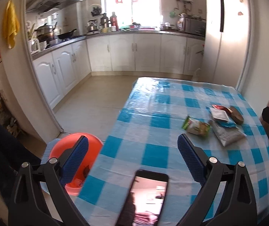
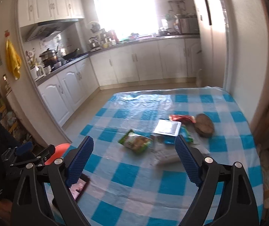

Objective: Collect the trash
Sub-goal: 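Move both open tools back over the remaining trash on the table, then grasp the green pea snack bag with the left tool while the right tool grasps the round brown flatbread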

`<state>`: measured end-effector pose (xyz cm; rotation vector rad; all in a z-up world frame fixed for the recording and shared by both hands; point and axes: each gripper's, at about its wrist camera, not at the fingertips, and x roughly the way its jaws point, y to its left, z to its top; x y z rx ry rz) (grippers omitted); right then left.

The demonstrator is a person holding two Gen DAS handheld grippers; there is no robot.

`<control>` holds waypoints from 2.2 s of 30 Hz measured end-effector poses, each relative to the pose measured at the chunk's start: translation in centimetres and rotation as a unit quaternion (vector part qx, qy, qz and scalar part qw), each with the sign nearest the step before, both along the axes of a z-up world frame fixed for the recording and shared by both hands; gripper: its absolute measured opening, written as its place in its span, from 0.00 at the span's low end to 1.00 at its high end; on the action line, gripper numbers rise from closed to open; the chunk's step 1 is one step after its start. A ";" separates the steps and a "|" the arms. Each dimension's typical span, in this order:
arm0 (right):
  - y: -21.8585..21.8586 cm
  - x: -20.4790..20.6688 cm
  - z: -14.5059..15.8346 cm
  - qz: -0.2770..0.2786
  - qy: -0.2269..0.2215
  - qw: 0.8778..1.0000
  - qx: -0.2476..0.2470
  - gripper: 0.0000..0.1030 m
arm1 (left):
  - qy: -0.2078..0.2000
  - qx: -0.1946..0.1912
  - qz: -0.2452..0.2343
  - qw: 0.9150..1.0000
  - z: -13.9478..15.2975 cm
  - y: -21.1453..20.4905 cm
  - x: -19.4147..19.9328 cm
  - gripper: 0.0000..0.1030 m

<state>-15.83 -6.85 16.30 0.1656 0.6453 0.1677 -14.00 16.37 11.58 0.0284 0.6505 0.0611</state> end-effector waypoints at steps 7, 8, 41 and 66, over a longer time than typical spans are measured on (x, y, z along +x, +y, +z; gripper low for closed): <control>-3.4 -1.0 -1.3 -0.035 0.013 0.999 0.005 0.85 | 0.007 0.010 -0.038 0.999 -0.3 -3.6 -0.3 0.93; -3.8 -1.1 -1.4 -0.040 0.013 0.999 0.005 0.85 | 0.009 0.010 -0.042 0.999 -0.3 -3.9 -0.2 0.93; -13.8 9.0 -8.7 -0.076 0.101 0.992 -0.001 0.85 | 0.125 -0.075 -0.086 0.986 -5.1 -9.2 9.8 0.93; -15.4 17.0 -13.0 -0.027 0.150 0.988 0.003 0.80 | 0.177 -0.091 0.033 0.979 -10.7 -12.6 17.2 0.93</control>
